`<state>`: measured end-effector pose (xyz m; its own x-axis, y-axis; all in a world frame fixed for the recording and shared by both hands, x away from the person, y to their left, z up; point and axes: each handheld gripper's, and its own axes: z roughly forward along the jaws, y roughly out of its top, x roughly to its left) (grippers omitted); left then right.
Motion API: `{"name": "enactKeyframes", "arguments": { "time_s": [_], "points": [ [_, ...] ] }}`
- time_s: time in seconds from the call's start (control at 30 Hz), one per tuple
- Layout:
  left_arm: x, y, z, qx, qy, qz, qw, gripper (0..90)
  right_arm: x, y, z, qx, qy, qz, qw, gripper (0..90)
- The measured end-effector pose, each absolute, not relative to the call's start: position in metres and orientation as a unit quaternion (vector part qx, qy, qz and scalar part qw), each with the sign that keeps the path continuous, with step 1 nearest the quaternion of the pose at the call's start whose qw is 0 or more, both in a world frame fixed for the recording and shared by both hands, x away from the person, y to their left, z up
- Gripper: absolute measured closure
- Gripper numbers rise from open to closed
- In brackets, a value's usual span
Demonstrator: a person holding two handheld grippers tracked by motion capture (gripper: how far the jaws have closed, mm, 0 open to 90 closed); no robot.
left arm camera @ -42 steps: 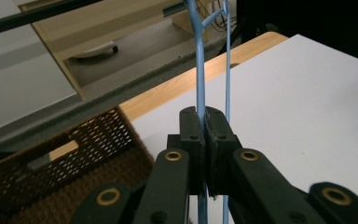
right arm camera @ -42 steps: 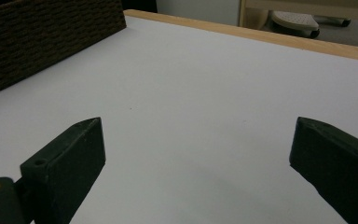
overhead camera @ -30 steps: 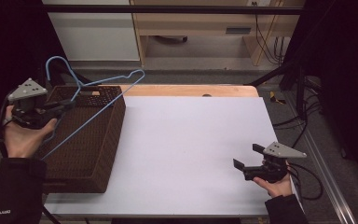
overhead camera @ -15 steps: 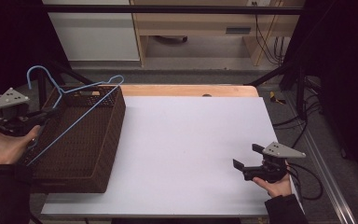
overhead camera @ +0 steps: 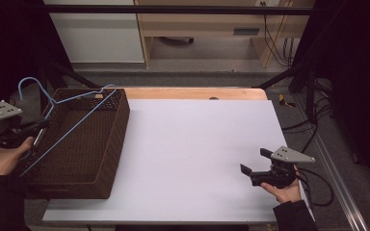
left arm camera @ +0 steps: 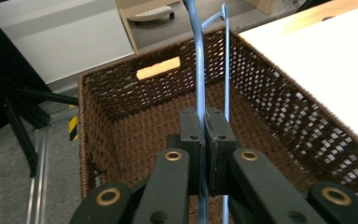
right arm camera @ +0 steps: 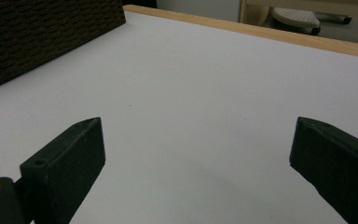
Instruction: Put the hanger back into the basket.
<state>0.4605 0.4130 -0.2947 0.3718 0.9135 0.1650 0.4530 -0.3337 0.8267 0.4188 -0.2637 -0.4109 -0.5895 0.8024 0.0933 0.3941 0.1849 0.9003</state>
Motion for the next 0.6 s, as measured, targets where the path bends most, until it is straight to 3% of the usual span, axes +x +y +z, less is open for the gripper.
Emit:
{"name": "enactKeyframes", "arguments": {
  "time_s": [0.6],
  "points": [
    [0.479,0.41,-0.337,0.771,0.454,0.305,0.326,87.5,0.419,-0.265,-0.412,0.404,0.741,0.494,0.208,3.8]
  ]
}}
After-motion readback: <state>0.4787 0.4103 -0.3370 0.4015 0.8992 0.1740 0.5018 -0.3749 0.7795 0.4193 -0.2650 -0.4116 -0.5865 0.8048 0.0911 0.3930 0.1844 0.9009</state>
